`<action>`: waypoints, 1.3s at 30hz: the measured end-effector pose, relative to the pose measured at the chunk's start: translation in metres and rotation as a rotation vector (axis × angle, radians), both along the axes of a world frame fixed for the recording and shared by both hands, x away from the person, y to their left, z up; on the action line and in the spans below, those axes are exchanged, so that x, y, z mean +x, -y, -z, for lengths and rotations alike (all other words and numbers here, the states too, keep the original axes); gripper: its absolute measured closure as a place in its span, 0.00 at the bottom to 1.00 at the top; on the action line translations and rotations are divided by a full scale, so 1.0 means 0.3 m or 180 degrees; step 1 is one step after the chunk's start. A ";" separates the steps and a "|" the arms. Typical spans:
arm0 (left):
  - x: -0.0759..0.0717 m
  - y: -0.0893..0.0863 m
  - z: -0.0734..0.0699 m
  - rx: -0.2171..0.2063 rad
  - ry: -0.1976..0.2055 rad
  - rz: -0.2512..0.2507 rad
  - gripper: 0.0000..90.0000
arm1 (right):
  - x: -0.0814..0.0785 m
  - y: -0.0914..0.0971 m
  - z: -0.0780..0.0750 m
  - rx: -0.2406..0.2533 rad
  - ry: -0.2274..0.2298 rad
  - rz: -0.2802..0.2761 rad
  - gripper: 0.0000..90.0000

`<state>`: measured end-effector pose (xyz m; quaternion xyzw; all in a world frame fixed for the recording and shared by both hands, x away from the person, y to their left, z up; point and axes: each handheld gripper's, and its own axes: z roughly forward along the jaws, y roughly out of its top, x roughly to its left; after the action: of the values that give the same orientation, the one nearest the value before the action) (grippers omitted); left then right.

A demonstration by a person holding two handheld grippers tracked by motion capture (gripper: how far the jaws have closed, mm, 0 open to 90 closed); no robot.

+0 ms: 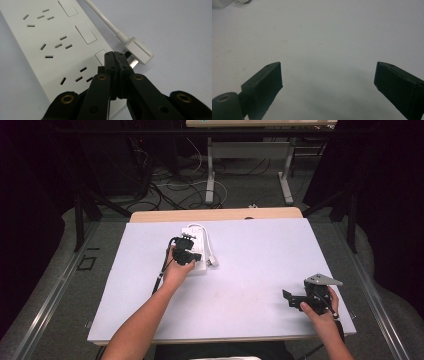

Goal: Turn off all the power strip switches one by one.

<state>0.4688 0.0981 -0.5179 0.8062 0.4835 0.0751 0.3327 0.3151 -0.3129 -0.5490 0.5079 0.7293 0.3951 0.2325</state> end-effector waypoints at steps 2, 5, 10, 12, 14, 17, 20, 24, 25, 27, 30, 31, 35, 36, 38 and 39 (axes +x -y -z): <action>0.003 0.002 0.006 0.0003 -0.0031 -0.0009 1.00 | 0.000 -0.001 0.000 0.0009 -0.0008 0.0000 0.08; 0.005 0.006 0.015 0.0040 -0.0035 -0.0034 1.00 | -0.001 -0.003 0.000 0.0009 -0.0014 0.0006 0.08; 0.004 0.011 0.016 0.0056 -0.0019 -0.0034 1.00 | 0.000 -0.001 0.001 0.0008 -0.0013 -0.0005 0.08; 0.003 0.012 0.016 0.0057 -0.0018 -0.0037 1.00 | 0.000 -0.001 0.000 0.0005 -0.0014 0.0000 0.08; 0.004 0.012 0.016 0.0058 -0.0016 -0.0038 1.00 | -0.001 -0.003 0.000 0.0014 -0.0021 0.0008 0.08; 0.004 0.012 0.016 0.0098 0.0031 0.0012 1.00 | 0.000 -0.002 0.000 -0.0002 -0.0010 0.0003 0.08; 0.003 0.013 0.016 0.0114 0.0028 0.0001 1.00 | -0.001 -0.002 0.000 -0.0006 -0.0008 -0.0015 0.08; 0.002 0.014 0.017 0.0077 0.0009 -0.0035 1.00 | 0.000 -0.003 0.000 -0.0010 -0.0007 -0.0018 0.08; 0.002 0.014 0.017 0.0078 0.0014 -0.0030 1.00 | 0.000 -0.003 0.000 -0.0008 -0.0006 -0.0019 0.08; 0.001 0.017 0.018 0.0101 0.0001 -0.0033 1.00 | 0.000 -0.003 0.000 -0.0007 -0.0011 -0.0017 0.08; 0.000 0.019 0.021 0.0131 -0.0012 -0.0019 1.00 | 0.000 -0.002 0.001 -0.0024 0.0005 -0.0028 0.08; 0.001 0.016 0.021 0.0140 -0.0009 0.0011 1.00 | 0.000 -0.002 0.000 -0.0025 0.0007 -0.0029 0.08; 0.002 0.015 0.022 0.0129 0.0003 0.0012 1.00 | -0.001 -0.003 0.000 -0.0009 -0.0005 -0.0020 0.08; 0.002 0.015 0.022 0.0125 0.0001 0.0010 1.00 | -0.001 -0.003 0.000 -0.0009 -0.0005 -0.0020 0.08; 0.002 0.015 0.022 0.0126 0.0002 0.0011 1.00 | 0.000 -0.003 0.000 -0.0026 0.0005 -0.0027 0.08; 0.002 0.015 0.022 0.0124 -0.0001 0.0011 1.00 | -0.001 -0.003 0.000 -0.0039 -0.0003 -0.0020 0.08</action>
<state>0.4694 0.0936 -0.5245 0.8133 0.4806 0.0839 0.3169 0.3148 -0.3121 -0.5488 0.5044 0.7334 0.3910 0.2340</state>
